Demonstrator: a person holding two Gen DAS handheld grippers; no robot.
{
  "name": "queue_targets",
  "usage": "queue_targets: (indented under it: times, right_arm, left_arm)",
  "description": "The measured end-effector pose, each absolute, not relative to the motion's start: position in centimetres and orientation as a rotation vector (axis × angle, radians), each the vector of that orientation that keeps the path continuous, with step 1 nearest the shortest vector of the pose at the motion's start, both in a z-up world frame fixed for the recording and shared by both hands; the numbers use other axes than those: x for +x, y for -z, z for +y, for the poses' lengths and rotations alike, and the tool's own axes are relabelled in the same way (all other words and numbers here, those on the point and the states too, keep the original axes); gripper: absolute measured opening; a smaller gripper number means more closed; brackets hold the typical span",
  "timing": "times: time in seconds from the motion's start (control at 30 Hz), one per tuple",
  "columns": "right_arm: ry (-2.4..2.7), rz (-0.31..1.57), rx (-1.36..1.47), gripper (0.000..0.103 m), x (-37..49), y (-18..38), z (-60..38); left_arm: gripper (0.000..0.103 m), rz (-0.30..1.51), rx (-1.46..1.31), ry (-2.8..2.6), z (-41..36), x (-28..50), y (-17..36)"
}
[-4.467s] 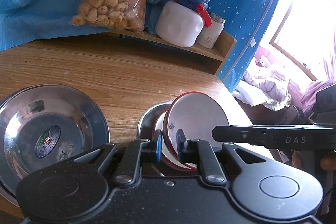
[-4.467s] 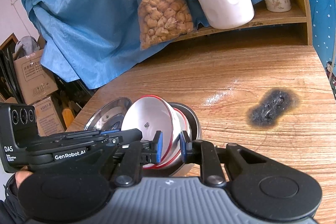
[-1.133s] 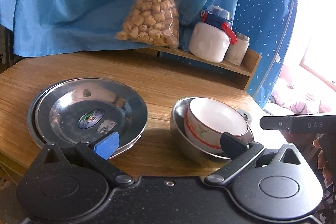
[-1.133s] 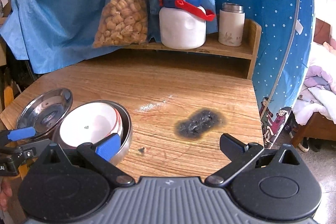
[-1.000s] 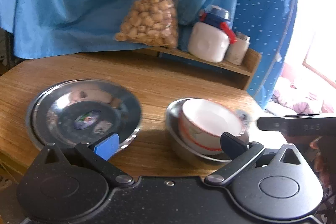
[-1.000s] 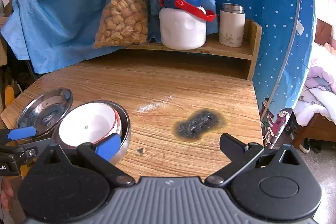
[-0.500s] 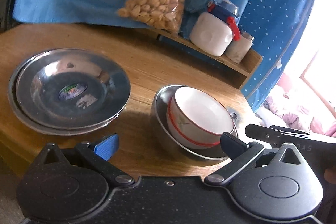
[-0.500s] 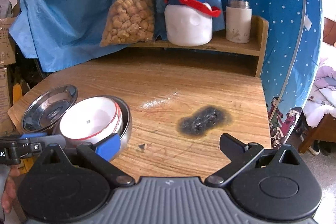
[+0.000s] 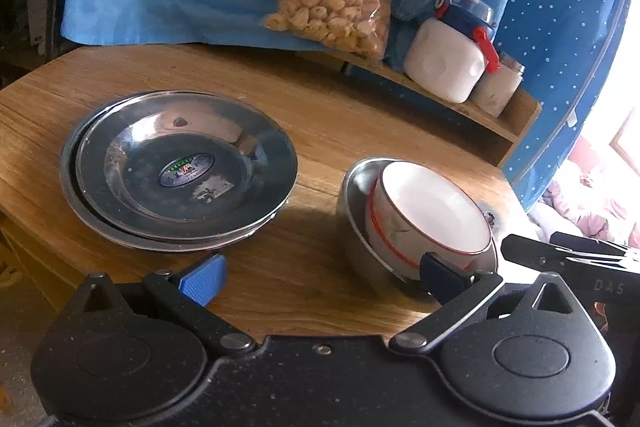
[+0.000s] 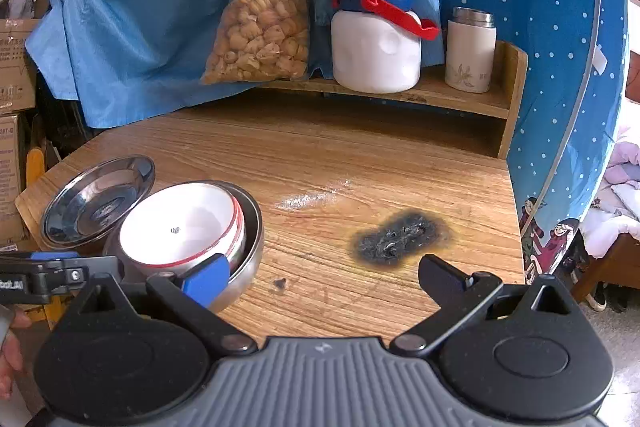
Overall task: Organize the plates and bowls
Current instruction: 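Move both grippers to the rim of the steel bowl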
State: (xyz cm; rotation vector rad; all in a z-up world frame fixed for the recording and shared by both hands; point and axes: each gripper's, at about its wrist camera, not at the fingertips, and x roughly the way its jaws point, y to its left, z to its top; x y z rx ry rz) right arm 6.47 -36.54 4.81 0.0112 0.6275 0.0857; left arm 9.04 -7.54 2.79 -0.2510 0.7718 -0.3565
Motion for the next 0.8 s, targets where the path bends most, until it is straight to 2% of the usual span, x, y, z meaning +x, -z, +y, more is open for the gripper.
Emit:
queue_targets:
  times: [0.4,0.8]
  right_arm:
    - [-0.055,0.617,-0.039,0.103,7.0,-4.7,-35.5]
    - [0.056,0.609,-0.070,0.103,7.5,-4.2,-34.0]
  left_arm:
    - [0.102,0.843,-0.318,0.267,-7.7,10.0,-2.4]
    - [0.102,0.789,-0.264,0.146,-9.4,9.8,-2.6]
